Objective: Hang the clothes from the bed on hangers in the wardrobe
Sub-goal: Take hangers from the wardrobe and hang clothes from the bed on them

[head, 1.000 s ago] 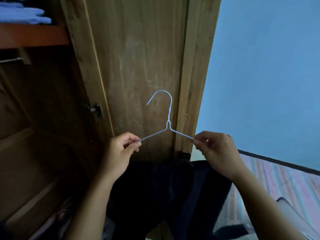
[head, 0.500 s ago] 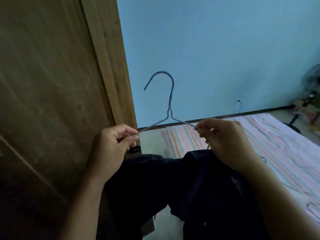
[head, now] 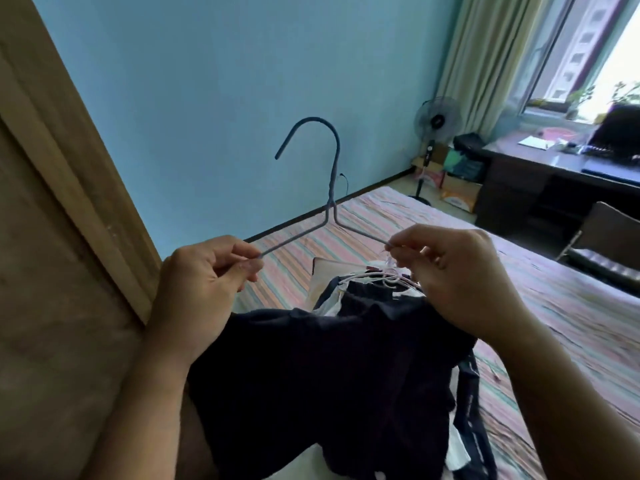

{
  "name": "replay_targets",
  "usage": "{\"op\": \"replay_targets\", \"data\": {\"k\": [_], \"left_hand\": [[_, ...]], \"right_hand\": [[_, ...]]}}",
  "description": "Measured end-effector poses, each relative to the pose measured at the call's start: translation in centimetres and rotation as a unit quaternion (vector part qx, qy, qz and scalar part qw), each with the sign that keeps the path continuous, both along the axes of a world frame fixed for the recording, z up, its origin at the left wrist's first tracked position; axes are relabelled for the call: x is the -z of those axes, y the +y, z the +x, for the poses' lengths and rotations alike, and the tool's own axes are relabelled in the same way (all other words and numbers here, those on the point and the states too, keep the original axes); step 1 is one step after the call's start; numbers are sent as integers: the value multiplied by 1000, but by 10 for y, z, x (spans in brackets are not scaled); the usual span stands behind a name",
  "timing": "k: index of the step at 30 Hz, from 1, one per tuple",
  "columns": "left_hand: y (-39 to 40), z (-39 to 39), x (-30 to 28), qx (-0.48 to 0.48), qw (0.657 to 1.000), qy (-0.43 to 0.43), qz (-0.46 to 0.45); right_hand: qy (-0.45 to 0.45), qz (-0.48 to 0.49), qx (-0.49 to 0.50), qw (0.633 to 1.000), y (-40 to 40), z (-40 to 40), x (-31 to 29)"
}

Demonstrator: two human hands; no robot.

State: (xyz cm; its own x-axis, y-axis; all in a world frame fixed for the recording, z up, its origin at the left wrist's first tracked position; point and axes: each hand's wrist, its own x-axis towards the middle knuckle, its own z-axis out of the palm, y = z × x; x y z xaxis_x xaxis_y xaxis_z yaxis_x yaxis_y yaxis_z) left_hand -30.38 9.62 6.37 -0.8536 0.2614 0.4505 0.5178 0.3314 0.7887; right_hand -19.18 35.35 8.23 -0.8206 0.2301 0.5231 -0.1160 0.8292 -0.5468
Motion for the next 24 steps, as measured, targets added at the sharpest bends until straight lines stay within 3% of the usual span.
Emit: {"op": "replay_targets", "data": {"k": [13,24], "left_hand": [[111,-15,31,91,995,-34,-31],[255,-103,123,115,972,-179,-100]], "right_hand": [[-29,23,129,991,78,29,28],[-160,-28,141,976,219,-52,128]]}}
